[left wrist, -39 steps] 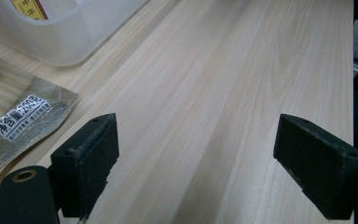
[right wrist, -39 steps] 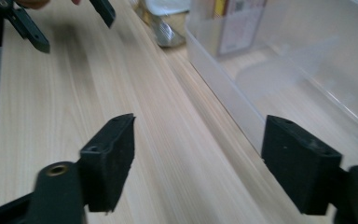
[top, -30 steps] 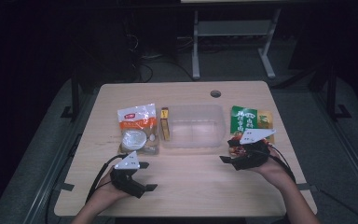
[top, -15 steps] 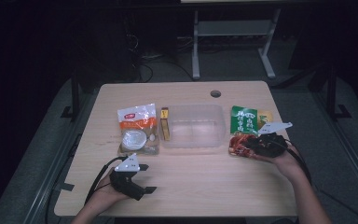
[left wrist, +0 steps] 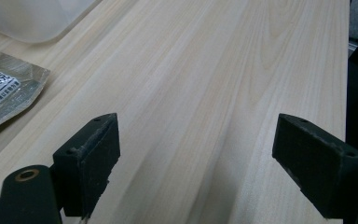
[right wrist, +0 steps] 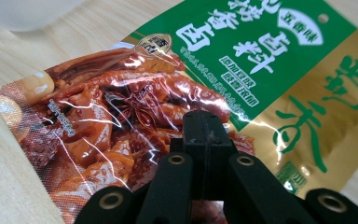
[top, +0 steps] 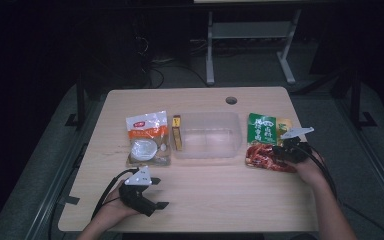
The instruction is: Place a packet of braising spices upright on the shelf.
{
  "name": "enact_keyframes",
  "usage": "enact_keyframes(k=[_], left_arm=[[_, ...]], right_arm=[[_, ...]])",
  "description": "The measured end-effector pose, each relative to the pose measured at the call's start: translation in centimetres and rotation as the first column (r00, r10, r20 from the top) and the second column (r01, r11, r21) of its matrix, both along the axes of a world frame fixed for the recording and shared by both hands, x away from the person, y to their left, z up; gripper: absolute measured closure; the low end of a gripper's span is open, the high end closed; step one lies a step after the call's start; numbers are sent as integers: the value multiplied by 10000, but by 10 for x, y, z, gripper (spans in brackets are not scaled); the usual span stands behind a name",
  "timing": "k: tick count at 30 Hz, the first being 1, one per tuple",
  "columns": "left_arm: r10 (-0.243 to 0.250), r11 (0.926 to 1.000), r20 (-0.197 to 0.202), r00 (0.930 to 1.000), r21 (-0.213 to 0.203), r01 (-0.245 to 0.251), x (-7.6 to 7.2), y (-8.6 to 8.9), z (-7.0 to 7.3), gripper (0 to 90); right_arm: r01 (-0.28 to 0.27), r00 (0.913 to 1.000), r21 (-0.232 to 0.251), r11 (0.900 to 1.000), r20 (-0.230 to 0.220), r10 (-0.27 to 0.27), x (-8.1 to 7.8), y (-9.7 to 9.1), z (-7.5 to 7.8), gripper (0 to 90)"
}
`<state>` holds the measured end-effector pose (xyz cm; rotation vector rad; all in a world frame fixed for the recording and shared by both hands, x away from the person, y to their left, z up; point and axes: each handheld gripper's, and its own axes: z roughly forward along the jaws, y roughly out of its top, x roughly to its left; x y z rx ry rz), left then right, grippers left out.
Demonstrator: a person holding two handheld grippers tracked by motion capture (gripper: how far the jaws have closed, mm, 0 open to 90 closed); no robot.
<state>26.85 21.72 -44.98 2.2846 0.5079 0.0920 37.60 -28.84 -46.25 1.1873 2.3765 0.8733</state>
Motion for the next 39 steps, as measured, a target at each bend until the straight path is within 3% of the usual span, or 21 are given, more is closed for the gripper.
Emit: enact_keyframes(k=[3,5,10,16,22,27,30,31,35,39], left_arm=[[-28,10000,-57,10000,76,29,0,-2,-1,145],[-75,9999,-47,10000,117,75,-1,-3,-1,145],[-41,9999,-37,10000,116,41,-3,-2,0,145],[-62,10000,-30,10000,73,62,-2,-2,0,145],[-56,9999,-52,10000,92,57,-3,-2,0,145],[-98,9999,-20,9999,126,98,-3,-2,0,145],[-98,9999,-19,10000,108,98,-2,-1,0,145],[-73,9999,-33,10000,93,73,-2,-1,0,145],[-51,9999,-74,10000,103,52,-1,-2,-1,145],[-86,9998,-89,9999,154,87,-2,-3,-2,145]], right_arm=[[134,9981,279,9995,-608,-117,4,-1,0,900],[-28,9986,-148,9999,-530,20,3,3,0,900],[-271,9975,-638,9976,-665,228,-3,11,3,900],[-819,9933,-599,9948,-870,765,-17,17,5,900],[-1169,9894,-845,9895,-966,1086,-24,26,6,900],[-1404,9885,-1300,9815,-747,1315,-25,29,7,900],[-1337,9901,-1571,9785,-626,1253,-24,28,9,900],[-864,9961,-1665,9823,-346,817,-18,21,12,900],[-176,9996,-1626,9865,180,208,-3,7,15,900],[-28,9998,-1687,9857,165,57,13,3,11,900]])
